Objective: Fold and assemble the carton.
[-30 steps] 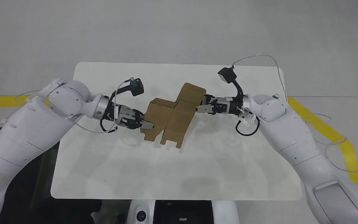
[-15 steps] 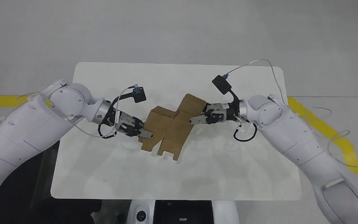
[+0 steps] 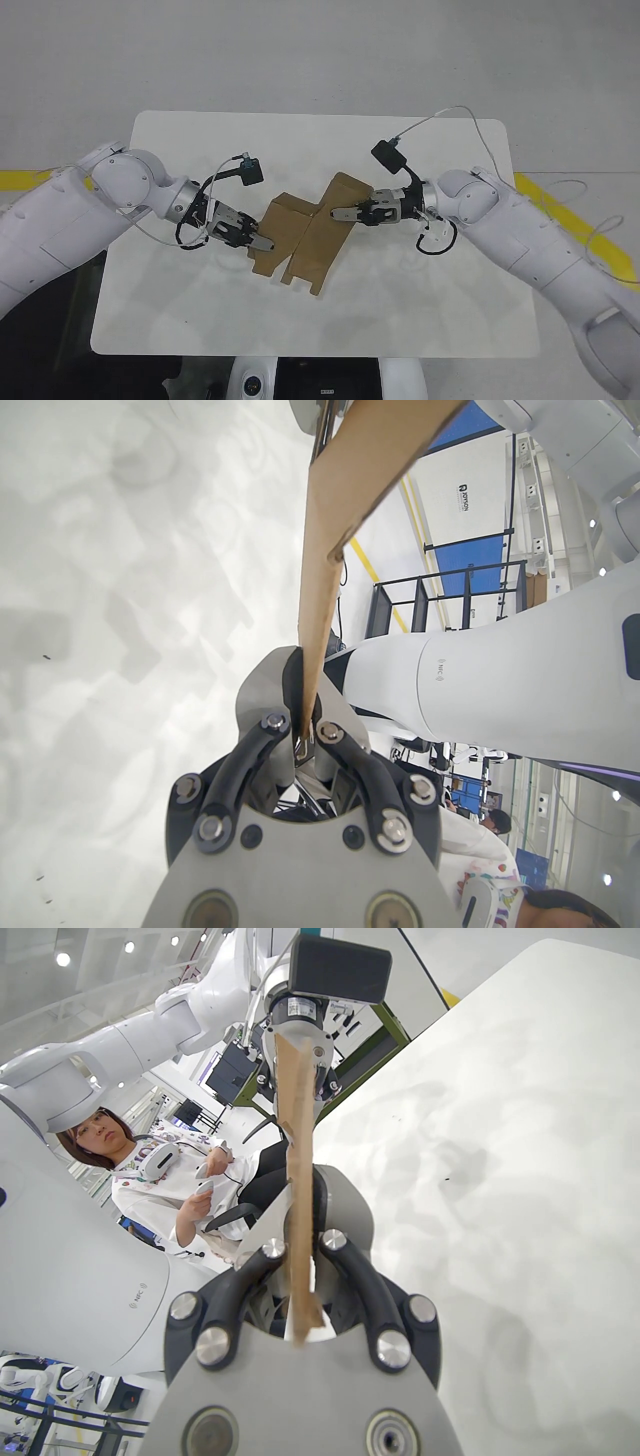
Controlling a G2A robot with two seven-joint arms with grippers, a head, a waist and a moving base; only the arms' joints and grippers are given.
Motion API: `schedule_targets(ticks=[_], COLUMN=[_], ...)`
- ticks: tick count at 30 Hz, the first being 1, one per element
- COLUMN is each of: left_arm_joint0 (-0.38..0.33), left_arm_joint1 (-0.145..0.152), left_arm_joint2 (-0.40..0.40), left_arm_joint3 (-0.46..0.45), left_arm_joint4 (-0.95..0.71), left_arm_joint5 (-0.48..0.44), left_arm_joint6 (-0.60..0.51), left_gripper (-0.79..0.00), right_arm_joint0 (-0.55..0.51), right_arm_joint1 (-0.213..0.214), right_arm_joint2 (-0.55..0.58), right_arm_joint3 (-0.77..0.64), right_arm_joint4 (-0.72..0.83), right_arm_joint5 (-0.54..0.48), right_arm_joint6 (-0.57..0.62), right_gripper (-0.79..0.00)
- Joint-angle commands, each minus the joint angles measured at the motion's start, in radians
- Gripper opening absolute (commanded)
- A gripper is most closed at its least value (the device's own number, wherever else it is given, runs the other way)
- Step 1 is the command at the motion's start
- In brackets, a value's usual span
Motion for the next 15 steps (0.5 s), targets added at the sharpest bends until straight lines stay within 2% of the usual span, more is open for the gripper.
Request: schedule_targets(ticks=[1,2,3,8,15], left_arm_joint0=[-0.008,-0.011,-0.013,-0.025,-0.015], left_arm_joint1=[0.001,0.001,0.002,0.003,0.003], left_arm_joint2=[0.01,0.013,0.017,0.02,-0.015], left_arm_joint3=[0.004,0.008,0.014,0.035,0.111], left_arm_joint4=[0.001,0.002,0.001,-0.057,-0.159], left_arm_joint5=[-0.006,-0.014,-0.023,-0.074,-0.154], left_arm_joint6=[0.006,0.015,0.023,0.074,0.155], left_gripper=[-0.566,-0.4,0.0,0.0,0.0], right_arm_joint0=[0.004,0.005,0.004,0.002,-0.024], right_arm_joint1=[0.003,0.004,0.005,0.011,0.009], right_arm_joint2=[-0.007,-0.009,-0.01,-0.005,0.037], right_arm_joint3=[0.005,0.007,0.01,0.038,0.104], right_arm_joint4=[0.022,0.035,0.051,0.106,0.201], right_arm_joint5=[0.0,0.0,0.0,0.0,0.0], right_arm_joint6=[0.0,0.0,0.0,0.0,-0.006], right_gripper=[-0.785,-0.785,-0.785,-0.785,-0.785])
